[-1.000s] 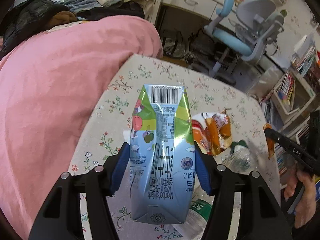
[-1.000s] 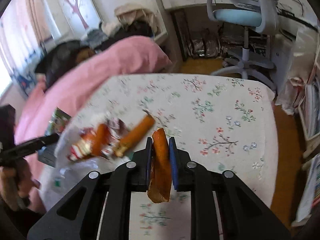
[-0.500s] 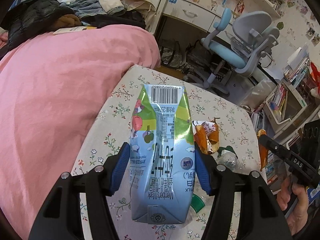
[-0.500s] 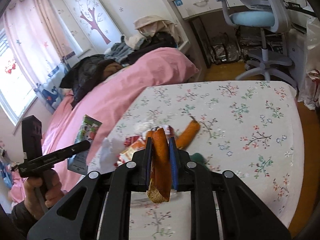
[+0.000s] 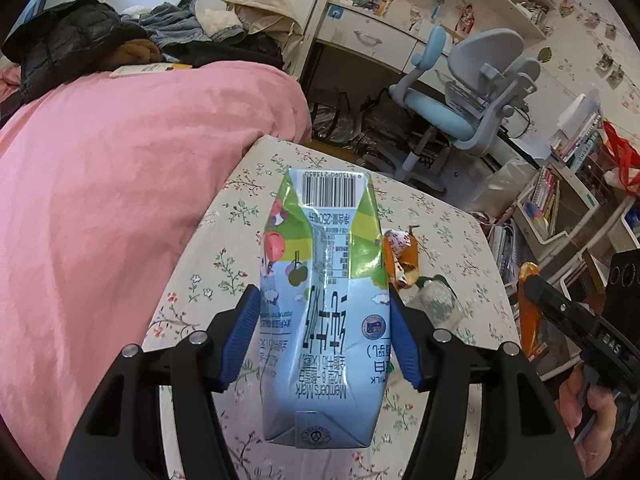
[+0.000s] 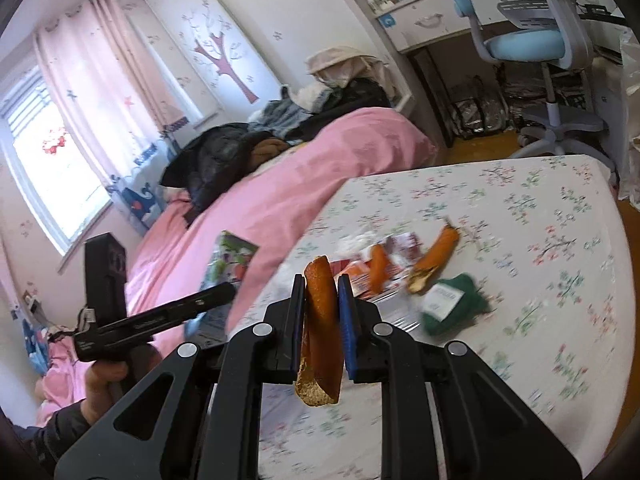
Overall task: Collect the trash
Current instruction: 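Lift the carton with the left gripper and the peel with the right gripper, then lower carton and peel into the bin and open both grippers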
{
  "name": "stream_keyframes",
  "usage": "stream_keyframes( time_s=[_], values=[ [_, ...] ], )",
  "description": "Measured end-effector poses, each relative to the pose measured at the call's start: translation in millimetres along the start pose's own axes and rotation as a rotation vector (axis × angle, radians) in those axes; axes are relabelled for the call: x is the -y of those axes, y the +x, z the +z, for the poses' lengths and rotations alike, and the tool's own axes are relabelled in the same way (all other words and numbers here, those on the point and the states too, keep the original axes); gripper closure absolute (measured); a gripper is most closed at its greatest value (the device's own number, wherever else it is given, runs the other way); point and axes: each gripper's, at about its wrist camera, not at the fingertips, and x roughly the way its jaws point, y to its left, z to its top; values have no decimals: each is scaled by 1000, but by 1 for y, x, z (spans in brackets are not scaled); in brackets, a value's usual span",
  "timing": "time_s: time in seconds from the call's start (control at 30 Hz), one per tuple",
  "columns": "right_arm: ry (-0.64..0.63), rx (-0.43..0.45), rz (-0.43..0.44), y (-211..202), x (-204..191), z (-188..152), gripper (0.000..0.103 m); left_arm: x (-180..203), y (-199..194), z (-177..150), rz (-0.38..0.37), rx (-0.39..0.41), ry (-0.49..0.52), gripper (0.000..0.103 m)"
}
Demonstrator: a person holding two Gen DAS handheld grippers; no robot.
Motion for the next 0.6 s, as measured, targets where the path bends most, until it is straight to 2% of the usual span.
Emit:
stream_keyframes(
  time_s=[0.17,0.3,0.4,0.5,0.6],
  values=[
    [-38,-17,52,-10,-40,-33,87,-2,-17,-17,-7,5,-6,43],
    [-84,-64,84,-14,-75,-77,87,-4,-29,-31,-13,2,-10,43],
    [-115,-129,87,-11,-96,-114,87,-3,-38,-43,-19,-4,-13,43],
    [-92,-203,97,-7,-106,-151,87,-3,-45,-57,-26,-16,-14,43],
    [-82,-249,80,-6,-107,-170,87,0,-51,-73,-30,-34,-10,43]
  ],
)
